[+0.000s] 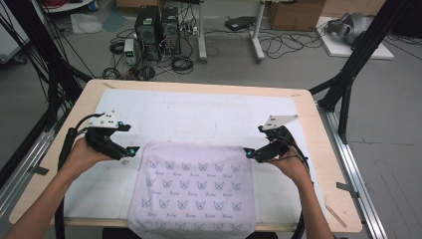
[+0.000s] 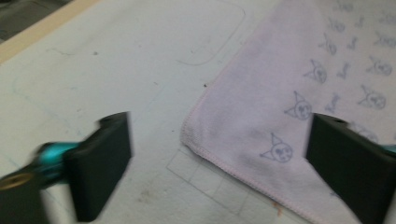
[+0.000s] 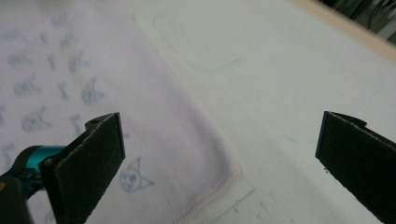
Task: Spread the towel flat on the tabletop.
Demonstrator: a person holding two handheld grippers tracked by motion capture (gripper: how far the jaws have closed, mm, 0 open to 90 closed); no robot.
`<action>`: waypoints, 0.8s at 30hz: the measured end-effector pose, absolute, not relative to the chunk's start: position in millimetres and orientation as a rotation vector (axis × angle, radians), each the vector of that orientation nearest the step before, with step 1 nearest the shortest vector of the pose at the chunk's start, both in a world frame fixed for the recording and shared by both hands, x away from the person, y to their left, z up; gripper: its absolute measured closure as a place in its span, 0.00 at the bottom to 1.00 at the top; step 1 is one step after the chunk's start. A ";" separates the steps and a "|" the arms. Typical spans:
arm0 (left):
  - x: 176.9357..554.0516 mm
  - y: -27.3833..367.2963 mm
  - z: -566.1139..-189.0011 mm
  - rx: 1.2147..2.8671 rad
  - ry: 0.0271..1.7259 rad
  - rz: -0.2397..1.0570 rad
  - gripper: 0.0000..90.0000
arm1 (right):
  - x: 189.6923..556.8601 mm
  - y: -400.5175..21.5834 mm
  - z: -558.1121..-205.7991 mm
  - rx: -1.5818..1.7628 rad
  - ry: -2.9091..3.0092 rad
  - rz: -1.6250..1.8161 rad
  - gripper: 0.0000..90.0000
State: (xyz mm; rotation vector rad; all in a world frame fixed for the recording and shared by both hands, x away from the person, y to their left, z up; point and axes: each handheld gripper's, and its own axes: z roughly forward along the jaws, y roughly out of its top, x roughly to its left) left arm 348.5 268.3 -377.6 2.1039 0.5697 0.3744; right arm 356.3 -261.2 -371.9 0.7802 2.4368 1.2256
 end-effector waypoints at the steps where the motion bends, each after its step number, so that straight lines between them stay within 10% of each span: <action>1: 344.1 271.4 -378.1 2.081 0.553 0.381 0.02 | 350.6 -268.0 -371.0 0.783 2.385 1.293 0.00; 24: 279.8 329.2 -408.4 1.672 0.577 0.446 0.02 | 276.0 -315.3 -399.3 0.767 1.973 1.658 0.00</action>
